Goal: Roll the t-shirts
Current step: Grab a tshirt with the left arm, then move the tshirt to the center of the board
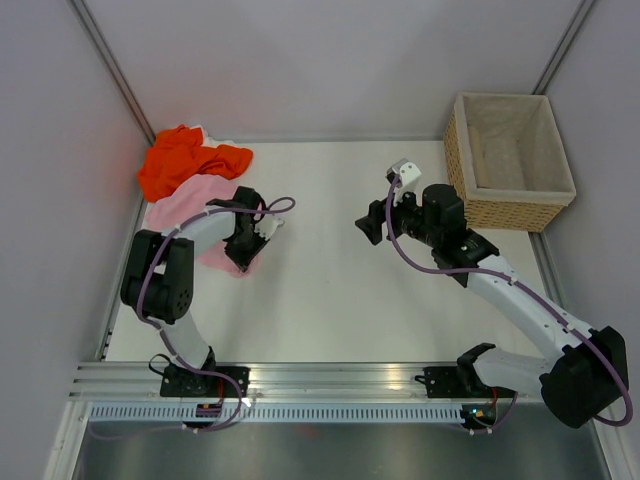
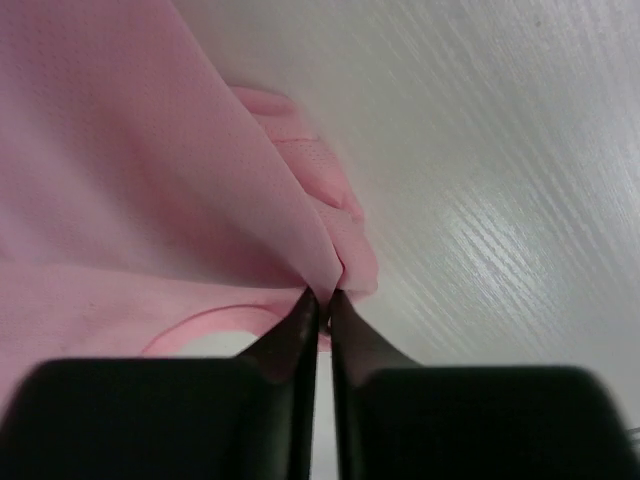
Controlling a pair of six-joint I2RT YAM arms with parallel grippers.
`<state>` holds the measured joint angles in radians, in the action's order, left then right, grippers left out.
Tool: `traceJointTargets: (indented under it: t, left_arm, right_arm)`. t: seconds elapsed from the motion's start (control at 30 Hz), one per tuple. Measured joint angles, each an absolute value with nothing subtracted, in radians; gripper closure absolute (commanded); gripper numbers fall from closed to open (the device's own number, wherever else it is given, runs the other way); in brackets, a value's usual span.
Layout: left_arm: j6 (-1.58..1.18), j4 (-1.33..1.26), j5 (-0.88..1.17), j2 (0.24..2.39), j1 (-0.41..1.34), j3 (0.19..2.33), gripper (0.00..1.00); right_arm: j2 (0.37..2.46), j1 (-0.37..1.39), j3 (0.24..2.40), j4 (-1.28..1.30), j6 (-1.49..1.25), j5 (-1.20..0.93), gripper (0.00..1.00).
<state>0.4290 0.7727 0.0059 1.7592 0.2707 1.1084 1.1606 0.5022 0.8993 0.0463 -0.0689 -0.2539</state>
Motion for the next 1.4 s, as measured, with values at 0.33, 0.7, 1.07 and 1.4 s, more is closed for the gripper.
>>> traceJointTargets:
  t: [0.33, 0.7, 1.07, 1.4]
  left_arm:
    - [0.39, 0.723, 0.069, 1.61, 0.25, 1.116, 0.98]
    - [0.393, 0.875, 0.254, 1.182, 0.249, 1.713, 0.98]
    - [0.393, 1.048, 0.444, 1.334, 0.251, 2.258, 0.98]
    - [0.372, 0.997, 0.678, 1.423, 0.272, 2.165, 0.98]
  right_arm:
    - [1.16, 0.508, 0.901, 0.07, -0.072, -0.253, 0.21]
    - [1.137, 0.522, 0.995, 0.058, -0.078, -0.279, 0.22]
    - [1.138, 0.53, 1.048, 0.04, -0.078, -0.302, 0.22]
    - [1.115, 0.533, 1.049, 0.044, -0.062, -0.31, 0.2]
